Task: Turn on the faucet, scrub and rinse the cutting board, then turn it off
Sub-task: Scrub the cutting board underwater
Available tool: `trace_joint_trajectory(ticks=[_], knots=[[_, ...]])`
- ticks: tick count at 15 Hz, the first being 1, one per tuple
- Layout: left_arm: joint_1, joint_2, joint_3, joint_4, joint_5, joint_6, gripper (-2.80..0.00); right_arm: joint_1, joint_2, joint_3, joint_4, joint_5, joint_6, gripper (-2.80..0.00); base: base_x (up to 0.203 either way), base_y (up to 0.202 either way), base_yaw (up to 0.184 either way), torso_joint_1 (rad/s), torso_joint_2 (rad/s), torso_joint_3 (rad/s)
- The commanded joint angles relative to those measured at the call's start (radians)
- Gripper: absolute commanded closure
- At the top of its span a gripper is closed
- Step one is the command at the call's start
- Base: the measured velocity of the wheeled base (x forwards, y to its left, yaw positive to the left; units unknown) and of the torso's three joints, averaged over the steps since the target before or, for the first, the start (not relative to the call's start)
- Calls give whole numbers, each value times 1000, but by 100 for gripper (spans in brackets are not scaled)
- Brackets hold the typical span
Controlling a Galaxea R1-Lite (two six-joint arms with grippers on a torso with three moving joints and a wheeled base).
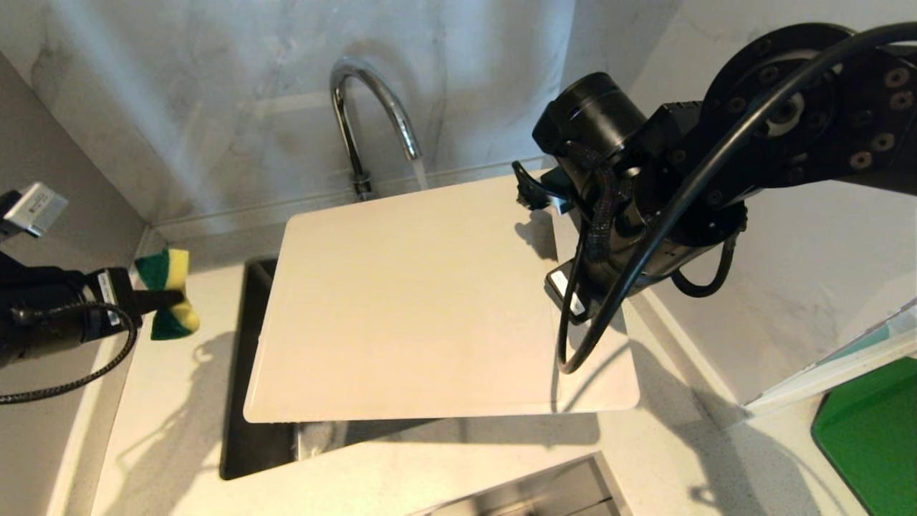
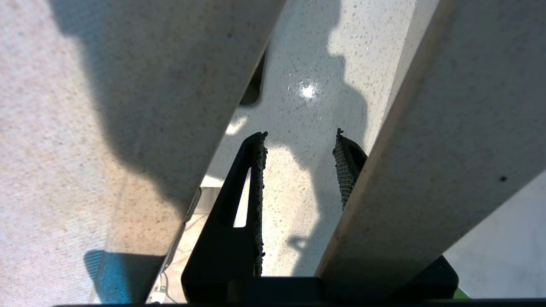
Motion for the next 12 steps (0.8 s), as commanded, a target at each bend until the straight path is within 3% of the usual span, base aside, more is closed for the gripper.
trace_joint_trajectory(ticks=[1,3,5,8,12], knots=[[-96,12,-133,78,8,-19,0,3,-4,6,5,-3,-2,0,0,0,0,0,0,0],[-230,56,-276,162,45,-52,0,7,0,0,3,-4,-4,0,0,0,0,0,0,0],[-394,151,-438,234,132,-81,0,7,-2,-2,5,-4,-5,0,0,0,0,0,0,0],[-581,313,-589,279,252,-97,0,6,-7,8,5,-4,-2,0,0,0,0,0,0,0],[-658,435,-661,282,279,-100,0,7,-5,8,3,-3,-2,0,0,0,0,0,0,0]])
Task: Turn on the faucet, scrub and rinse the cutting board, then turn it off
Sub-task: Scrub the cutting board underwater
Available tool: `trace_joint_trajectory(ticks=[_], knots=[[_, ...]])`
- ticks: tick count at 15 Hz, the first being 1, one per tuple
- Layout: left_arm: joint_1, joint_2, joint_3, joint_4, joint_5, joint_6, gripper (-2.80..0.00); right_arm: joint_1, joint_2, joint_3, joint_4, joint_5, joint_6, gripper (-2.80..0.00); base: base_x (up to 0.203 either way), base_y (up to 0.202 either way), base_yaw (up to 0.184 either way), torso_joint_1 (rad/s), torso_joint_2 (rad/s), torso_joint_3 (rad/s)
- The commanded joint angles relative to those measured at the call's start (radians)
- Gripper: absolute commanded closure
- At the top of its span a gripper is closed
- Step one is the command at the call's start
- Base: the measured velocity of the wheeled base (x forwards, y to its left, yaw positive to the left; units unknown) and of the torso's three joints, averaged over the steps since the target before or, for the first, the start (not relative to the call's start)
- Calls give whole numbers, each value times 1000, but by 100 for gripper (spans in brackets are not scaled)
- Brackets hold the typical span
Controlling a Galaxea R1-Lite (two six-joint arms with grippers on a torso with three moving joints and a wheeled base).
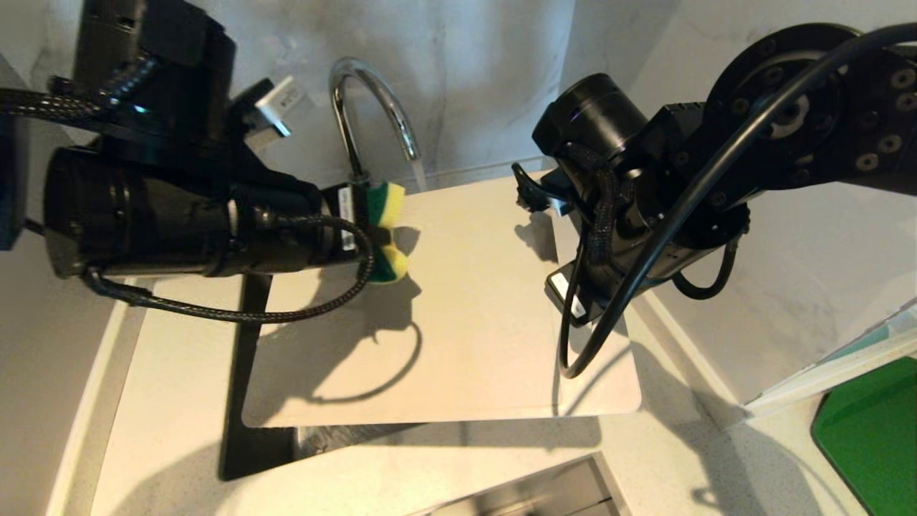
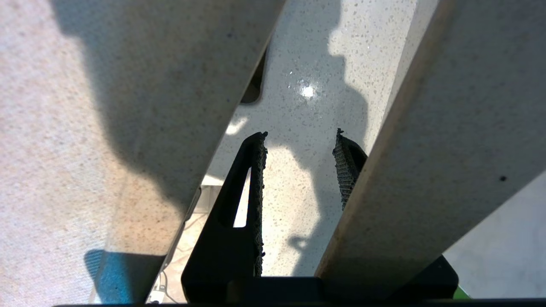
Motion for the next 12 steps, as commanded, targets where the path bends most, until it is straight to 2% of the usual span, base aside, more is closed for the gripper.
trace_joint_trajectory(ticks=[1,4,6,8,12], knots=[[-47,89,-22,0,1,-3,0,-1,2,-3,4,-2,0,0,0,0,0,0,0,0],[-100,124,-21,-2,7,-2,0,0,3,-6,4,-2,-1,0,0,0,0,0,0,0],[-95,118,10,-1,7,-9,0,-1,-6,-5,4,-2,-1,0,0,0,0,0,0,0],[-61,86,82,-5,7,-11,0,-3,-19,0,4,-2,0,0,0,0,0,0,0,0],[55,-19,266,-25,-3,-8,0,-4,-26,-1,4,-2,0,0,0,0,0,0,0,0]])
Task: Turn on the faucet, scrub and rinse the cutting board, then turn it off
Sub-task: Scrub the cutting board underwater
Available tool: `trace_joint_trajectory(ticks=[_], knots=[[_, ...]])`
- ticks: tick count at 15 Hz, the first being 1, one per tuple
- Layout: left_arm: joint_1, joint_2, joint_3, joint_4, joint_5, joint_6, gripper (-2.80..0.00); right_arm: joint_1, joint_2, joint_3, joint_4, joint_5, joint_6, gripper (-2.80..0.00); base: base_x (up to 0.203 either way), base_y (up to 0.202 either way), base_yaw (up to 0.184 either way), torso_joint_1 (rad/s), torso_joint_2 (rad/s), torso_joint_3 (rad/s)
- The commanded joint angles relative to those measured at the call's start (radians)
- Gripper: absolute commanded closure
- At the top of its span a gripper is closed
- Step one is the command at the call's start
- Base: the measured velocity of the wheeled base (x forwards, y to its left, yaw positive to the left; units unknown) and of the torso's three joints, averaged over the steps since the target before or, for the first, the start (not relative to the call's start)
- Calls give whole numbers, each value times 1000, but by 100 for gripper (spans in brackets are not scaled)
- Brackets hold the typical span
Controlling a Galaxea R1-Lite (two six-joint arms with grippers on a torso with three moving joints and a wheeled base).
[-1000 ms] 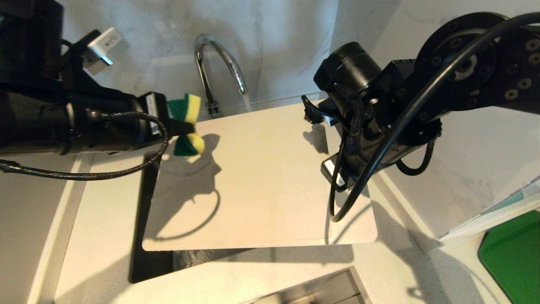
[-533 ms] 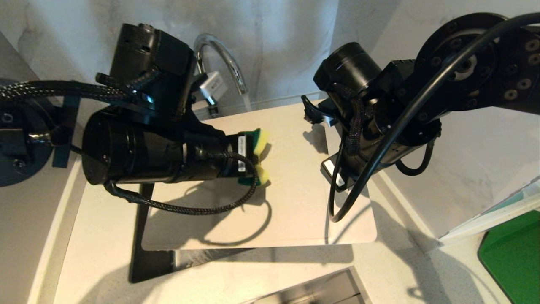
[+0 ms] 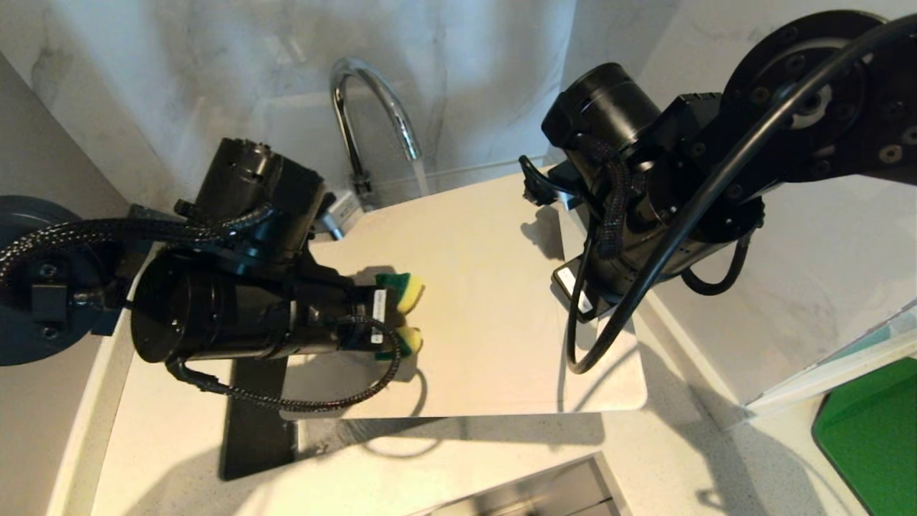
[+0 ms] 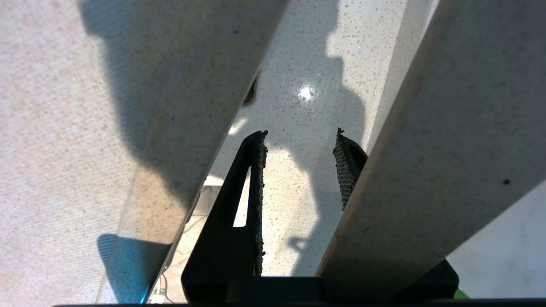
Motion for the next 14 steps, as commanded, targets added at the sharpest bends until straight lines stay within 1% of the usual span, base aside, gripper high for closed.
trace_joint_trajectory(ticks=[1,4,5,7,9,11,14], knots=[[65,-76,132,-38,-1,0,0,0,-9,-1,4,-1,0,0,0,0,0,0,0,0],[142,-126,327,-176,-21,9,0,0,-22,1,4,-1,0,0,0,0,0,0,0,0],[181,-137,380,-221,-35,10,0,0,-27,3,4,-1,0,0,0,0,0,0,0,0],[255,-146,449,-301,-61,10,0,0,-36,11,4,-1,0,0,0,0,0,0,0,0],[308,-156,475,-324,-78,13,0,0,-45,22,4,-1,0,0,0,0,0,0,0,0],[376,-174,484,-324,-137,28,0,0,-49,27,4,-1,0,0,0,0,0,0,0,0],[453,-197,487,-325,-158,58,0,0,-53,30,4,-1,0,0,0,0,0,0,0,0]])
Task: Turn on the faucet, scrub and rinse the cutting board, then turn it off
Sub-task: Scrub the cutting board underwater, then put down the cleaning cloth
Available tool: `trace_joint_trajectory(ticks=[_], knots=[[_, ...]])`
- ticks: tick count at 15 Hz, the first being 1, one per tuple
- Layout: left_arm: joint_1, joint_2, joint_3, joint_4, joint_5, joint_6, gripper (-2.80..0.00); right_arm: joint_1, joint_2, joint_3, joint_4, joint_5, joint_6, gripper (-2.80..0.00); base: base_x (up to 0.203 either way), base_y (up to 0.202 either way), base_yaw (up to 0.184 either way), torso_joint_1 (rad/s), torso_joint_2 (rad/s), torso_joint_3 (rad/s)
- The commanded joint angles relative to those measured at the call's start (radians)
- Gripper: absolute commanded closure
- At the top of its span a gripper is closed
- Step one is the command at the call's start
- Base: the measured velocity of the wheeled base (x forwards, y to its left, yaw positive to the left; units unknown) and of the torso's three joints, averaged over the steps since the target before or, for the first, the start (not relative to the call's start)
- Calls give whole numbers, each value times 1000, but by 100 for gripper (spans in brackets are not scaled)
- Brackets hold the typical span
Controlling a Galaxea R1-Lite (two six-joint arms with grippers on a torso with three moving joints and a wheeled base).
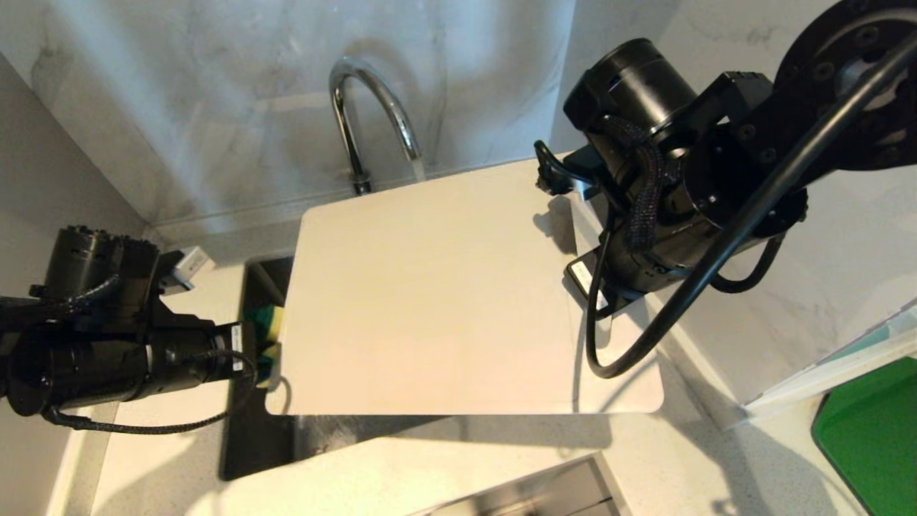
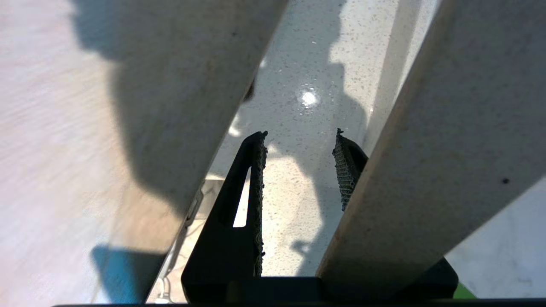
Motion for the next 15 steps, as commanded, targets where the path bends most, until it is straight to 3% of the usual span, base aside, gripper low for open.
trace_joint_trajectory(ticks=[1,4,12,15], knots=[[56,-36,1,-1,-16,8,0,0,-8,8,6,-5,-1,0,0,0,0,0,0,0],[125,-91,1,2,-75,30,0,0,-10,18,6,-5,-1,0,0,0,0,0,0,0],[195,-171,-79,53,-79,66,0,0,-15,62,5,-4,22,0,0,0,0,0,0,0],[251,-175,-68,103,-76,130,0,0,-18,83,4,16,24,0,0,0,0,0,0,0]])
